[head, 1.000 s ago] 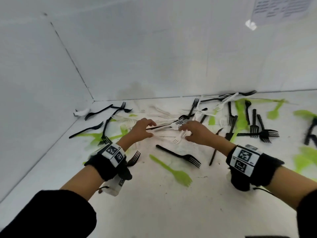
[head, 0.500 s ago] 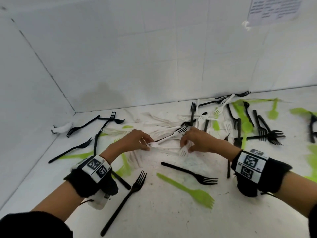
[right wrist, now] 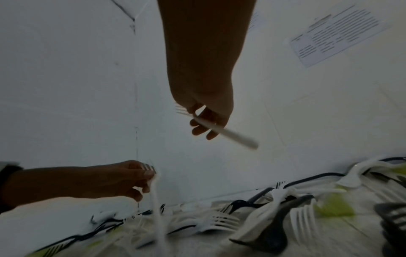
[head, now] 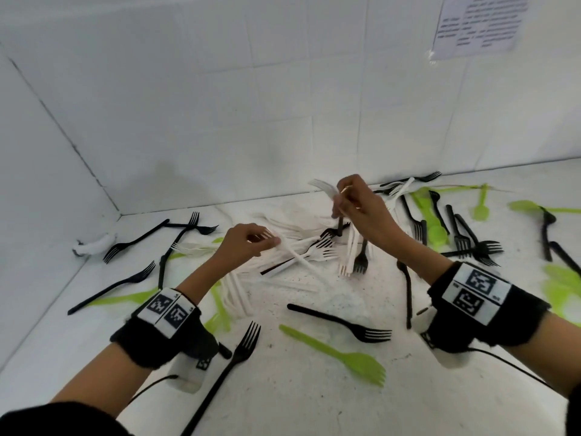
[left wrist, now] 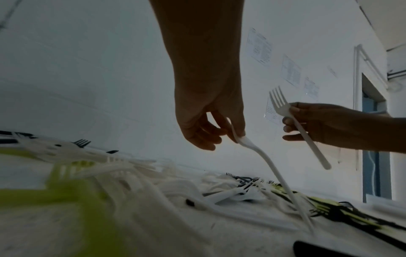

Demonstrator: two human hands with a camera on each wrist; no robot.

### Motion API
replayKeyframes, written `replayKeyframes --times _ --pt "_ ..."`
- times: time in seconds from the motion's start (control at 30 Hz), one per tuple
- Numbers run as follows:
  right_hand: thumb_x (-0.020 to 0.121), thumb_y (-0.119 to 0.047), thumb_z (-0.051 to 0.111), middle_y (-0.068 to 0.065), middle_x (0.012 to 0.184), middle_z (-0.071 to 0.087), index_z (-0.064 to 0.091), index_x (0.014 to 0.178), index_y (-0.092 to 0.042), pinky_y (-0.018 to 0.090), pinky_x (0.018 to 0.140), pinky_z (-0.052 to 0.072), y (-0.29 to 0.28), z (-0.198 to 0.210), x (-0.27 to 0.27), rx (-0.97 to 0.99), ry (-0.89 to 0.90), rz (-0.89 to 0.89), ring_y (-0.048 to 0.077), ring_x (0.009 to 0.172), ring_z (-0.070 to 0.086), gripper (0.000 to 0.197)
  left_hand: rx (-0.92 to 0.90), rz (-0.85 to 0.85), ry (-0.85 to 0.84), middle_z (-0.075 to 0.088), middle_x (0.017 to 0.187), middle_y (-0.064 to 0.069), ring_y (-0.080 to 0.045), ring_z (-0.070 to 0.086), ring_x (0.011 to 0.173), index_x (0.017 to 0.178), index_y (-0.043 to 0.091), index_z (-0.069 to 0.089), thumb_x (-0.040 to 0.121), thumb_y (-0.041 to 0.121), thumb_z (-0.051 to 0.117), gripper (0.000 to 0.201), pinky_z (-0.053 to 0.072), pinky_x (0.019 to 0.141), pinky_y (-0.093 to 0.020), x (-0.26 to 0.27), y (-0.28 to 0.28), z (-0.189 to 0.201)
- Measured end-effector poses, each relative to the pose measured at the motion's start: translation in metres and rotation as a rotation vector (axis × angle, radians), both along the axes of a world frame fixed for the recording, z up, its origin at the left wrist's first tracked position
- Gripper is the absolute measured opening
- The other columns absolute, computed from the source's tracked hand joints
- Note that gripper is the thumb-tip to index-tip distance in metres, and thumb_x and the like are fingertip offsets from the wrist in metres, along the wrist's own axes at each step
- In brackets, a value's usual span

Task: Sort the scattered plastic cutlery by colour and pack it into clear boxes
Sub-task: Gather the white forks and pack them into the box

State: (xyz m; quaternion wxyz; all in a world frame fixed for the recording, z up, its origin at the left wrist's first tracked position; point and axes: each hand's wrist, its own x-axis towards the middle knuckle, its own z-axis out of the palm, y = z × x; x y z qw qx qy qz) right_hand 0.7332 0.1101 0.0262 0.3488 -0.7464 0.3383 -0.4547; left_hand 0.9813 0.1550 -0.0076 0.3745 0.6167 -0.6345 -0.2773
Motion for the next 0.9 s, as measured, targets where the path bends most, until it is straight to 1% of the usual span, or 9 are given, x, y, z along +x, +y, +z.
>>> replayKeyframes --times 0.07,0.13,0.27,0.43,0.53,0.63,0.73,0.77,0.9 --pt "0.096 -0.011 0.049 0.010 0.075 0.057 0.044 0.097 -0.014 0.016 0.052 0.045 -0.005 -0.003 -0.005 0.077 -0.040 -0.126 0.001 0.051 0.050 0.006 -0.016 0.030 0.118 0.062 0.072 0.005 -0.001 0.059 0.064 0.075 0.007 0.067 0.081 0.019 0.071 0.015 0.056 0.067 -0.025 -0.009 -0.006 0.007" --pt "0.091 -0.014 0.056 0.010 0.084 0.057 0.048 0.107 -0.008 0.007 0.049 0.036 -0.013 -0.014 -0.012 0.152 0.132 -0.237 0.007 0.061 0.051 0.018 -0.010 0.022 0.242 0.061 0.073 0.000 -0.003 0.061 0.066 0.073 0.012 0.059 0.085 0.015 0.067 0.015 0.055 0.073 -0.027 -0.021 -0.011 0.016" --pt "0.084 -0.016 0.066 0.010 0.091 0.055 0.059 0.104 0.003 0.022 0.053 0.028 -0.025 -0.044 -0.023 0.248 0.475 -0.307 0.022 0.085 0.052 0.029 0.002 -0.064 0.417 0.064 0.081 -0.004 -0.012 0.066 0.067 0.080 0.013 0.043 0.093 0.006 0.054 0.018 0.055 0.066 -0.025 -0.043 -0.020 0.029" --pt "0.084 -0.022 0.066 0.015 0.093 0.062 0.061 0.090 0.003 0.026 0.067 0.035 -0.036 -0.059 -0.024 0.305 0.532 -0.366 0.029 0.095 0.057 0.026 -0.009 -0.204 0.190 0.064 0.079 -0.002 -0.006 0.046 0.047 0.084 0.018 0.040 0.096 0.010 0.049 0.017 0.035 0.044 -0.014 -0.070 -0.030 0.041" --pt "0.082 -0.032 0.068 0.003 0.076 0.050 0.044 0.066 -0.012 0.028 0.067 0.037 -0.041 -0.060 -0.022 0.375 0.641 -0.388 0.026 0.087 0.055 0.035 -0.085 -0.241 0.054 0.064 0.076 0.001 -0.001 0.040 0.046 0.088 0.019 0.043 0.096 0.010 0.048 0.013 0.032 0.047 -0.012 -0.083 -0.031 0.044" --pt "0.080 -0.034 0.070 0.006 0.085 0.048 0.044 0.073 -0.010 0.029 0.067 0.037 -0.043 -0.059 -0.021 0.401 0.727 -0.394 0.023 0.084 0.052 0.036 -0.155 -0.250 -0.151 0.064 0.075 0.009 0.005 0.050 0.060 0.092 0.016 0.054 0.093 0.014 0.056 0.002 0.036 0.058 -0.012 -0.090 -0.032 0.041" --pt "0.077 -0.026 0.072 0.007 0.083 0.050 0.058 0.090 -0.003 0.028 0.065 0.037 -0.047 -0.060 -0.024 0.454 0.703 -0.375 0.022 0.079 0.050 0.030 -0.127 -0.299 -0.305 0.063 0.077 0.007 0.004 0.054 0.065 0.094 0.012 0.061 0.084 0.019 0.068 0.014 0.036 0.060 -0.013 -0.086 -0.035 0.028" --pt "0.076 -0.024 0.073 0.006 0.078 0.050 0.058 0.086 -0.002 0.027 0.063 0.038 -0.047 -0.059 -0.025 0.482 0.672 -0.371 0.022 0.077 0.051 0.028 -0.095 -0.319 -0.325 0.064 0.079 0.006 0.003 0.055 0.067 0.094 0.012 0.062 0.081 0.019 0.071 0.017 0.037 0.062 -0.016 -0.083 -0.036 0.021" --pt "0.082 -0.022 0.064 0.001 0.063 0.047 0.052 0.072 -0.006 0.016 0.036 0.035 -0.046 -0.046 -0.029 0.594 0.539 -0.342 0.013 0.056 0.044 0.023 0.088 -0.304 -0.488 0.061 0.110 -0.005 -0.020 0.055 0.100 0.115 0.013 0.059 0.075 0.029 0.077 0.047 0.039 0.078 -0.027 -0.077 -0.036 -0.006"
